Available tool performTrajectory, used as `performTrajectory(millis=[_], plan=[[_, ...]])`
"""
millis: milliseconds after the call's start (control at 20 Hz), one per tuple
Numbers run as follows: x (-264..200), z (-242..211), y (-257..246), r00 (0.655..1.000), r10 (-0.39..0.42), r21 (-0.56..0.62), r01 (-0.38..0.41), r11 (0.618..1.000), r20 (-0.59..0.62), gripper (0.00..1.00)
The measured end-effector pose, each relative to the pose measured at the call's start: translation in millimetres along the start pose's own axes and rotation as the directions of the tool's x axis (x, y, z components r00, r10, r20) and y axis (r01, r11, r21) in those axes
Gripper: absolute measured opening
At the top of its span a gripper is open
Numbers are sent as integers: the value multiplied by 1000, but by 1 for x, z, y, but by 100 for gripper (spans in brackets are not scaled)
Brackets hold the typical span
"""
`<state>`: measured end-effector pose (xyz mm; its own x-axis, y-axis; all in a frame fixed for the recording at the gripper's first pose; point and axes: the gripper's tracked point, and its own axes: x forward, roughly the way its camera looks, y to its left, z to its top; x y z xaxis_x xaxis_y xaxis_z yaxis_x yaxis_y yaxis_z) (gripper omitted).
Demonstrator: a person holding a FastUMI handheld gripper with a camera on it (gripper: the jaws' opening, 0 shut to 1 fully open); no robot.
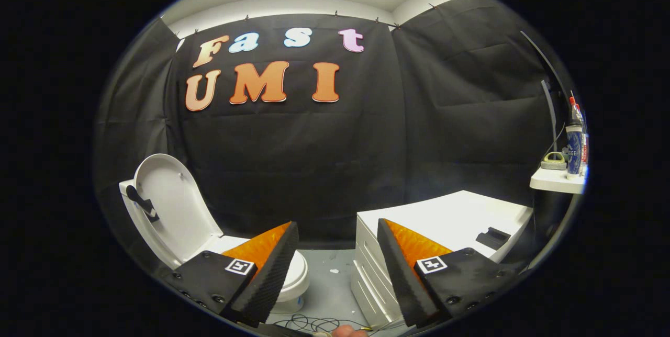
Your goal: Open the toilet lid.
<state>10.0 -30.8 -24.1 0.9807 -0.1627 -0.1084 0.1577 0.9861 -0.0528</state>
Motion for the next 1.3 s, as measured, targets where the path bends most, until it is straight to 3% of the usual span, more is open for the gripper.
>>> performTrajectory(millis=[300,1300], plan=[[-1,5,-10,999,-35,6,35,999,3,97],[-1,3,-10,999,-46,-3,46,999,-9,97]])
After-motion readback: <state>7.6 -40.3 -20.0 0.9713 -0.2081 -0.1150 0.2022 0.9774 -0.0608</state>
